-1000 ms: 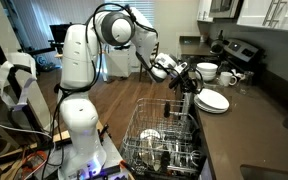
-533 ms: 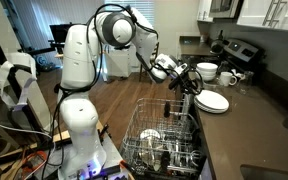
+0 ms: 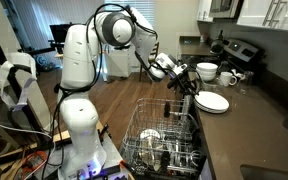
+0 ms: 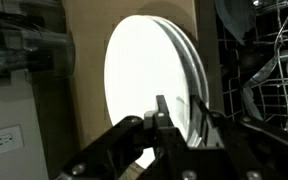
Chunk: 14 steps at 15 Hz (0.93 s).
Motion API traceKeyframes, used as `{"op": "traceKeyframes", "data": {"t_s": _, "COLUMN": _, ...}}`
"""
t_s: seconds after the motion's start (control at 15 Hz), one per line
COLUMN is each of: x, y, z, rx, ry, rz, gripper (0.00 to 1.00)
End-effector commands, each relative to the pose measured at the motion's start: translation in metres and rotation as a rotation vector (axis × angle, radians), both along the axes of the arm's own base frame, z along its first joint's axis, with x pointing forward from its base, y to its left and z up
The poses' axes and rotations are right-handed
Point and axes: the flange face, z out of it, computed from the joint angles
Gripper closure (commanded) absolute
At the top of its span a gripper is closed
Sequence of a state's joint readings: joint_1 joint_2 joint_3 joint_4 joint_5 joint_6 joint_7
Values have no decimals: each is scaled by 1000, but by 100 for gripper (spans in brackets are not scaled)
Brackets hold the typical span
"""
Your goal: Remove the white plate from the dishwasher and place it on top of the pile of white plates on the counter
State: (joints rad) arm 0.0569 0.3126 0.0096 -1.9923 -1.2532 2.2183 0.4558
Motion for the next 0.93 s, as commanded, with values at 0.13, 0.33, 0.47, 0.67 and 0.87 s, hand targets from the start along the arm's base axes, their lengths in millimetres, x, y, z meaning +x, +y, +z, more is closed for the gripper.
{"op": "traceKeyframes", "data": {"t_s": 0.13, "x": -3, "y": 3, "z": 14, "rx": -19, "ry": 37, "rz": -16, "gripper": 62}}
{"op": "traceKeyframes", "data": {"t_s": 0.33, "x": -4, "y": 3, "z": 16, "rx": -16, "ry": 45, "rz": -18, "gripper": 64}}
{"op": "traceKeyframes", "data": {"t_s": 0.47, "x": -5, "y": 4, "z": 18, "rx": 7, "ry": 57, "rz": -18, "gripper": 64}}
{"op": "traceKeyframes", "data": {"t_s": 0.67, "x": -6, "y": 4, "z": 26, "rx": 24, "ry": 64, "rz": -15, "gripper": 59}}
{"op": "traceKeyframes", "data": {"t_s": 0.87, "x": -8, "y": 3, "z": 37, "rx": 40, "ry": 66, "rz": -9, "gripper": 56}}
